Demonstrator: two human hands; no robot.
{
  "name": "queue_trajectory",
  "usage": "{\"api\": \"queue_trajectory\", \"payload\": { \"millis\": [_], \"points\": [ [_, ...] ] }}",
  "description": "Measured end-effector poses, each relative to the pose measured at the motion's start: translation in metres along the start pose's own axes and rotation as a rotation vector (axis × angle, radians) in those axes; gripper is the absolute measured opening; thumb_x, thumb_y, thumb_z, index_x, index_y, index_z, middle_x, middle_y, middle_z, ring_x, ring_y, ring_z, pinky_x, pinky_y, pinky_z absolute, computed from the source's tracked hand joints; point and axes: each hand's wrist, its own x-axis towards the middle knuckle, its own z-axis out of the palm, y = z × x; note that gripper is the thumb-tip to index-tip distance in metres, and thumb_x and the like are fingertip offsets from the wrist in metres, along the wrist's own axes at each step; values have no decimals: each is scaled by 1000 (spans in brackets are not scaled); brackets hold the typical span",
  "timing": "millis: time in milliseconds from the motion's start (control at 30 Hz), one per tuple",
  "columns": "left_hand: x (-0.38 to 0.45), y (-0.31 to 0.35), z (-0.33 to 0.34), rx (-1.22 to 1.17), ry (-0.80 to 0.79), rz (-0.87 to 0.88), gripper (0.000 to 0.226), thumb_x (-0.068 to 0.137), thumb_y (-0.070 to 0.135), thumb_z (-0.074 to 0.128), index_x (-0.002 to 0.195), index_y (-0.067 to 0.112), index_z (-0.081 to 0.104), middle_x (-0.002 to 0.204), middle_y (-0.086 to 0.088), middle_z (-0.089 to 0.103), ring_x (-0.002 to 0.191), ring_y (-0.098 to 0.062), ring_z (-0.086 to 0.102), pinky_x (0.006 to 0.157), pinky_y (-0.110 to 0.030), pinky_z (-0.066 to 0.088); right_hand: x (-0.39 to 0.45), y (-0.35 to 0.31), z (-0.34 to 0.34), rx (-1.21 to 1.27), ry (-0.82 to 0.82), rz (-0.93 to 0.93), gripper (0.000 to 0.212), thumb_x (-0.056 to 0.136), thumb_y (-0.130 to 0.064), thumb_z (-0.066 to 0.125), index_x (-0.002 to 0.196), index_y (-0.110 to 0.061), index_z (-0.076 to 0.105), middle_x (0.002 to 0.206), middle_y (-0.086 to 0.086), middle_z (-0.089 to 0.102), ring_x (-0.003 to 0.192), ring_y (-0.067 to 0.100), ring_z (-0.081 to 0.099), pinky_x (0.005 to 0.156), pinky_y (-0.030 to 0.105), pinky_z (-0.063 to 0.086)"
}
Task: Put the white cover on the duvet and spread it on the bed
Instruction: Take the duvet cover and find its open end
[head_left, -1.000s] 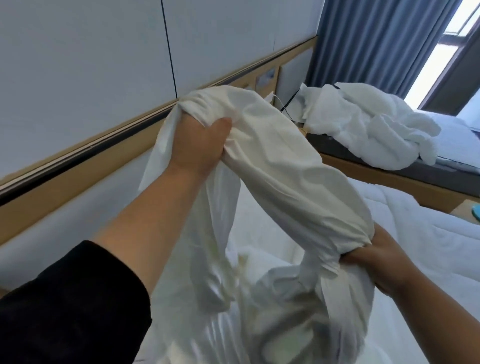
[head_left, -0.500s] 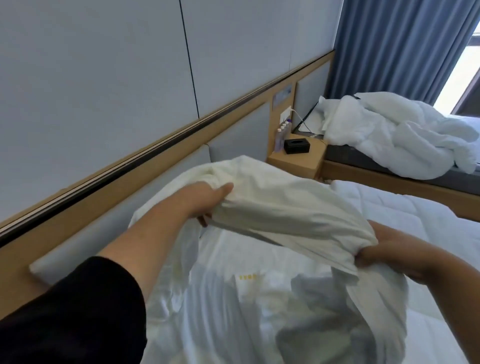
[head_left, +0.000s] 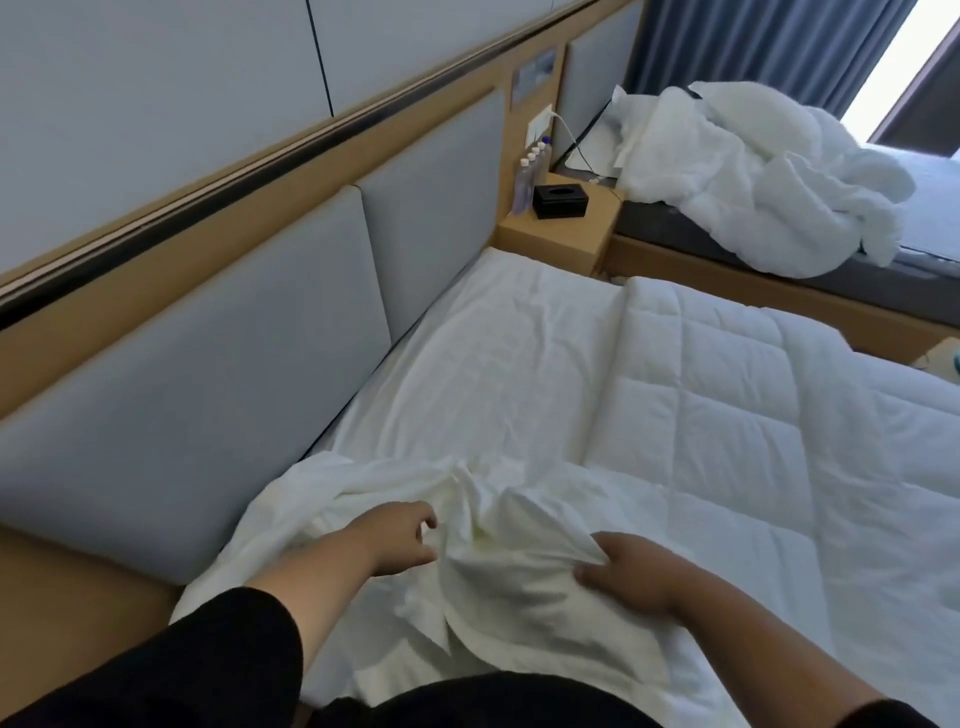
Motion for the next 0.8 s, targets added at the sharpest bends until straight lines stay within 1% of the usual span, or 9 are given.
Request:
{"api": "queue_trajectory", "payload": {
  "millis": [100,167,233,333,400,467,533,633,800],
  "points": [
    [7,29,14,28,-46,205,87,79,46,72,153,35,28,157,13,31,142,-13,33,113,-35,36,-10,-3,-10,143,45,-50,21,95,-50,58,104,-35,71,100,-15,72,95,4,66,88,26,50],
    [13,44,23,77,-6,319,80,83,49,68,152,34,32,160,12,26,146,-13,25,119,-40,29,-18,-4,-17,255,42,-83,19,95,-49,61,95,-35,74,94,-13,76,89,5,71,88,27,54],
    [16,52,21,-40,134,399,33,95,42,54,124,29,62,131,7,60,120,-14,54,104,-42,45,-26,-3,-25,374,49,-123,21,95,-48,62,94,-32,76,94,-11,77,88,8,73,88,30,56],
    [13,57,-9,-277,358,387,26,94,34,42,88,22,65,87,7,67,83,-10,61,78,-38,50,-23,6,-32,482,166,-94,31,97,-53,55,101,-29,74,98,-8,76,94,14,72,90,33,54],
    [5,69,-42,-291,475,439,24,92,34,42,83,23,61,81,8,64,79,-8,60,73,-34,48,-12,14,-33,349,311,-26,36,99,-55,46,107,-27,68,107,-7,72,104,19,67,93,33,50],
    [-8,89,-74,-239,514,513,25,93,35,43,76,23,56,74,7,60,73,-11,58,68,-32,46,-2,17,-27,224,417,-5,46,98,-57,46,134,-29,56,132,-8,61,123,20,57,100,34,44],
    [-25,112,-100,-152,541,574,30,93,36,44,71,17,51,69,1,56,66,-17,53,61,-34,42,1,14,-18,205,459,-123,68,92,-66,47,151,-35,36,145,-10,49,133,14,46,110,35,38],
    [-48,137,-123,-59,572,616,36,94,36,46,72,7,49,65,-6,53,64,-25,52,60,-41,41,-2,-5,-5,169,594,-434,80,81,-83,41,146,-36,42,144,-15,47,134,9,40,115,39,33],
    [-61,146,-145,-12,529,373,38,100,32,49,80,-1,51,79,-16,56,76,-31,53,70,-43,44,8,-27,45,204,919,-595,99,76,-69,66,154,-25,23,152,-3,38,139,12,33,114,38,31]
  ]
}}
